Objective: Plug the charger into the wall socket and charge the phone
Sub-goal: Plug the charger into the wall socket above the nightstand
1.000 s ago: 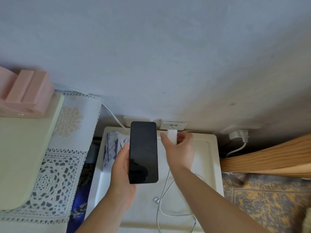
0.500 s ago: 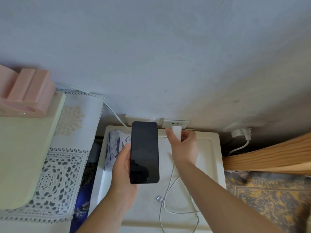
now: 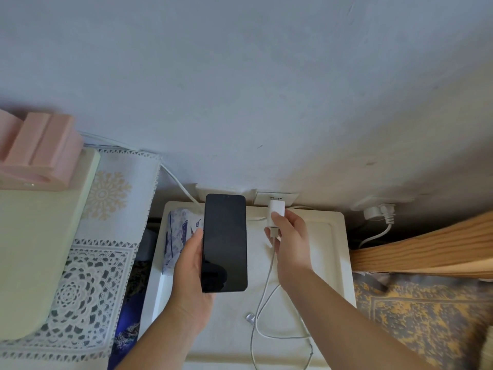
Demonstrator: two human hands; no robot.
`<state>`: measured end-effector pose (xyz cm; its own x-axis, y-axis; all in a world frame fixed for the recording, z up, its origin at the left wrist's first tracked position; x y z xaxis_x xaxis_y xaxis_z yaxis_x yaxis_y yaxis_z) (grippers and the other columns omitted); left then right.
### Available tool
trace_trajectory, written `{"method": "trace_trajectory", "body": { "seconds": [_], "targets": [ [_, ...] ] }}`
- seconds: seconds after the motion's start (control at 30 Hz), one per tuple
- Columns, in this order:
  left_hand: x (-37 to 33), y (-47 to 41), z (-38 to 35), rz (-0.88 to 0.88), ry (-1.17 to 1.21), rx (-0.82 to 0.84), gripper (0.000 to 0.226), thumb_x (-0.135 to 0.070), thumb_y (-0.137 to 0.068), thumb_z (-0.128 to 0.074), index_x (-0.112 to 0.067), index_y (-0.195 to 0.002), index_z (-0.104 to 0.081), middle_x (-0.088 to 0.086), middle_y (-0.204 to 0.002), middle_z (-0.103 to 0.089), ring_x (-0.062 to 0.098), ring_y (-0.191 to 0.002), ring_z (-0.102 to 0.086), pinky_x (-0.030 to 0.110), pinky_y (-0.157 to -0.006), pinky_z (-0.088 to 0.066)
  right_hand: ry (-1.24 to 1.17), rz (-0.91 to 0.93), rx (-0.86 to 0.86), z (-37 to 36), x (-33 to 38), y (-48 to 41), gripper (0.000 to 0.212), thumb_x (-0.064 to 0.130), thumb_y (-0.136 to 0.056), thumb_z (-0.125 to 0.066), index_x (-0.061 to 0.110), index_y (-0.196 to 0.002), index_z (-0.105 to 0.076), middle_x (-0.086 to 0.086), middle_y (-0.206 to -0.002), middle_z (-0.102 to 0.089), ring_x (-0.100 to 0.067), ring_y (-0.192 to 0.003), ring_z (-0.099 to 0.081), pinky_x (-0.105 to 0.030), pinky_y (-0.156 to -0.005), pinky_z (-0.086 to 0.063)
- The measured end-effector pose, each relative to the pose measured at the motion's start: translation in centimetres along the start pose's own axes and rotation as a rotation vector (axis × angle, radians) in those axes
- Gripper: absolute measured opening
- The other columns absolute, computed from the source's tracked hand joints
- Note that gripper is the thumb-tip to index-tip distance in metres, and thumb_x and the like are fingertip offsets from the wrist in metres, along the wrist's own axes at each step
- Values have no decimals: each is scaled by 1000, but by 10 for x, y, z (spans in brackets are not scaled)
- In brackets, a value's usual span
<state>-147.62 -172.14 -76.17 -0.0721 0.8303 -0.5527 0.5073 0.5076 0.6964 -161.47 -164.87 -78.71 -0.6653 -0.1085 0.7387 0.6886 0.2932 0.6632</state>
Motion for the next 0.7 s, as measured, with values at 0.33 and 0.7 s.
{"method": "trace_trajectory", "body": {
  "seconds": [0.33, 0.7],
  "targets": [
    [1, -2, 0, -19, -3, 35, 35, -50, -64, -62, -27, -84, -79, -1, -85, -76, 16, -74, -71, 34, -72, -52, -192, 7, -16, 1, -3, 2, 12, 16, -87, -66, 17, -99, -65, -5, -105, -68, -18, -100, -67, -24, -83, -56],
    [4, -4, 6, -19, 8, -18, 37, -44, -89, -47, -30, -81, -80, -3, -80, -78, 13, -71, -73, 29, -61, -53, -141, 71, -91, -7, 9, -2, 12, 22, -83, -71, 31, -76, -67, 15, -72, -69, -15, -82, -69, -18, -73, -57]
  ]
}}
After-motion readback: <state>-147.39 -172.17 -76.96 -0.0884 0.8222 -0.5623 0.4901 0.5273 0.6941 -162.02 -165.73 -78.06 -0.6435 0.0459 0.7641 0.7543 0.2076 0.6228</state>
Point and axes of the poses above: each hand's wrist, its own y-axis away from the middle knuckle, its own z-axis out of the back of the hand, x = y × z, the point moved 1 cm from there along -y, towards the middle knuckle
